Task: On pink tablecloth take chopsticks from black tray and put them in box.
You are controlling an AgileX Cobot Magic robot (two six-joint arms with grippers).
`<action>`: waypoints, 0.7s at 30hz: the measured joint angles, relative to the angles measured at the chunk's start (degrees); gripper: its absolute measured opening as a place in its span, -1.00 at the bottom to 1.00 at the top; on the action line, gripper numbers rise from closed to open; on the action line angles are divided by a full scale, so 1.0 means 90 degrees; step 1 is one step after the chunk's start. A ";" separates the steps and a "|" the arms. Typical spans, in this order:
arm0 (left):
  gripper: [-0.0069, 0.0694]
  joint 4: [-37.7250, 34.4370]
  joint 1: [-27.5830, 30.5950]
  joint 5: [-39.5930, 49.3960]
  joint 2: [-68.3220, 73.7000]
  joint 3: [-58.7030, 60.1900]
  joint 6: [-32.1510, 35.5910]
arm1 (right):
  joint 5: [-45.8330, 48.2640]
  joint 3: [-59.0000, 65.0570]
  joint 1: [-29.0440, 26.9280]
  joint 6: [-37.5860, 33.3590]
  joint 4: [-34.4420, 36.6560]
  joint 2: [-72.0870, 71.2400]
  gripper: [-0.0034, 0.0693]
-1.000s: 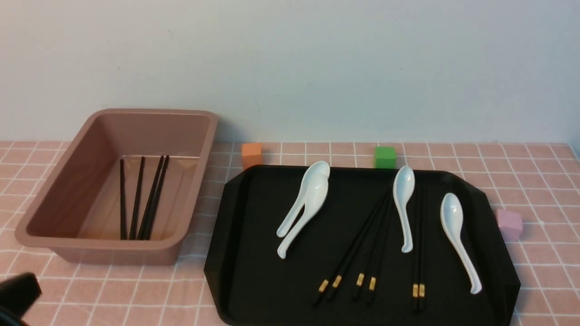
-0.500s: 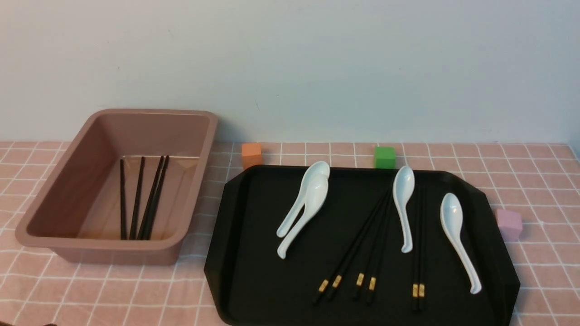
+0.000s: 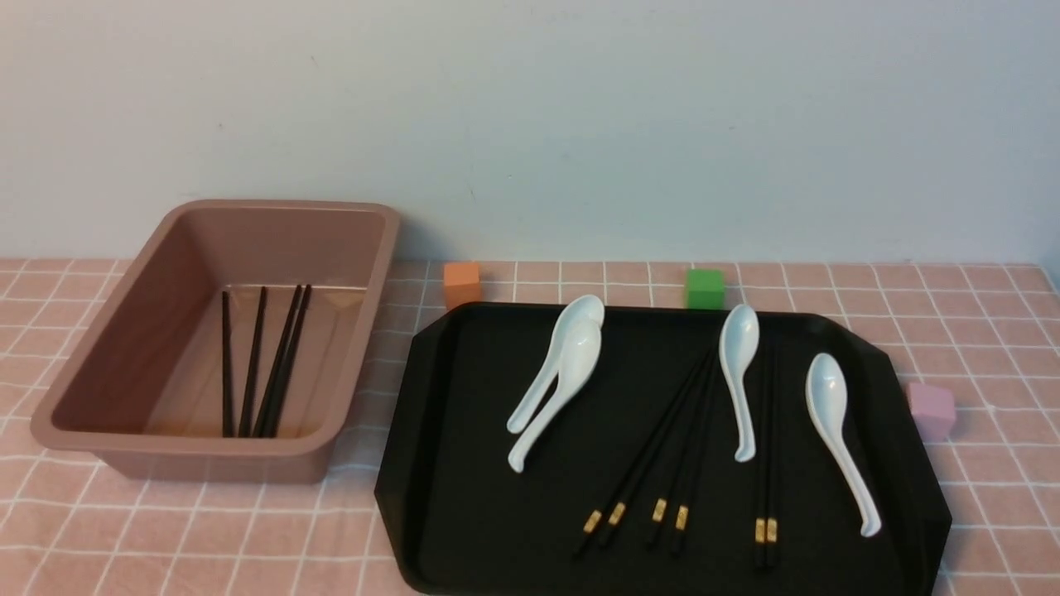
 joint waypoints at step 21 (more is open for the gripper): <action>-0.85 0.0191 0.0000 0.0266 0.0000 0.0033 -0.0131 | 0.0000 0.0000 0.0000 0.0000 0.0000 0.0000 -0.25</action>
